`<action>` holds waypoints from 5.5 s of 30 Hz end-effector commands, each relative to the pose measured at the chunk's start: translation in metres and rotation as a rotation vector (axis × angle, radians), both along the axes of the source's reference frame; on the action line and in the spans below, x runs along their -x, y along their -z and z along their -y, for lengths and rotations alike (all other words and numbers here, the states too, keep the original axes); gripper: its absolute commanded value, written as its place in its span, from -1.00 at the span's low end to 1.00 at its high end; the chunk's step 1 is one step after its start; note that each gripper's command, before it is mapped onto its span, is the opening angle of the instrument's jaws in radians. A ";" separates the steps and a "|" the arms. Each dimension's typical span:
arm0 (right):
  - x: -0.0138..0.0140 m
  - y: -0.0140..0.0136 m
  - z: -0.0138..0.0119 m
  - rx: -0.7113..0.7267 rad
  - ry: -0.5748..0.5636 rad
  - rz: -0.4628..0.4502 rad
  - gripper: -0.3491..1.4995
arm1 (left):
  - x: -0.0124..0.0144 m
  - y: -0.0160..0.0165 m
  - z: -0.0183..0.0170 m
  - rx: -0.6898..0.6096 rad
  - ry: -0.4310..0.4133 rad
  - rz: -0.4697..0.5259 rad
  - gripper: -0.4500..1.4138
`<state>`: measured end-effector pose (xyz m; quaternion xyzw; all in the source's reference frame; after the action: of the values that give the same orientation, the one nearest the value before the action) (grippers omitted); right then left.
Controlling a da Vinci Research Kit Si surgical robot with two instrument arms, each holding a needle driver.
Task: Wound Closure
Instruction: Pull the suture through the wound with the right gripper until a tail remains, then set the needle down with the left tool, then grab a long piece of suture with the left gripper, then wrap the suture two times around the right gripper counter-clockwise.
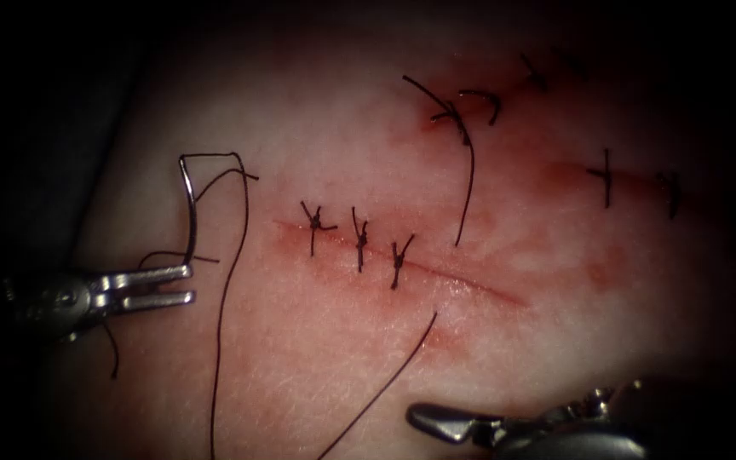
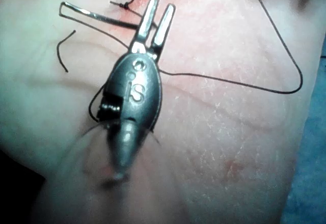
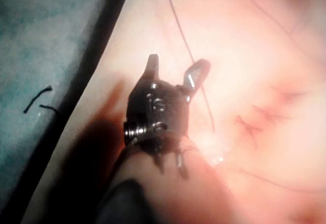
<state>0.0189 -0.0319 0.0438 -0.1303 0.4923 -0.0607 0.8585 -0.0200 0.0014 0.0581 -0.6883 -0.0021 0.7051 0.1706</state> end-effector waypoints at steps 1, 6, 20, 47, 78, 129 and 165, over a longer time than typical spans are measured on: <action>-0.0009 -0.0034 -0.0008 0.039 0.002 0.023 0.94 | 0.0007 -0.0009 0.0003 -0.001 0.001 0.000 -1.00; -0.0010 -0.0074 -0.0020 0.067 -0.007 0.052 0.92 | 0.0010 -0.0009 0.0004 0.000 0.003 -0.001 -1.00; -0.0011 -0.0103 -0.0020 0.097 -0.006 0.135 -1.00 | 0.0011 -0.0009 0.0005 0.001 0.004 -0.003 -1.00; -0.0034 -0.0050 0.0069 0.021 -0.034 0.096 -1.00 | 0.0016 -0.0011 0.0005 0.004 0.010 -0.003 -1.00; -0.0031 -0.0036 0.0092 -0.044 -0.181 -0.075 0.96 | 0.0072 -0.0081 -0.0080 -0.099 0.047 -0.025 0.33; 0.0022 -0.0020 0.0060 -0.147 -0.278 -0.197 0.93 | 0.0008 -0.0048 0.0081 0.278 -0.822 -0.810 -0.15; -0.0016 -0.0073 -0.0100 -0.340 -0.121 -0.010 -1.00 | 0.0074 0.0025 -0.0031 0.391 -0.375 -0.448 -1.00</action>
<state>0.0199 -0.0215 0.0505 -0.0069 0.4918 0.0743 0.8675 -0.0272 0.0048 0.0550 -0.5289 0.0469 0.8422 -0.0940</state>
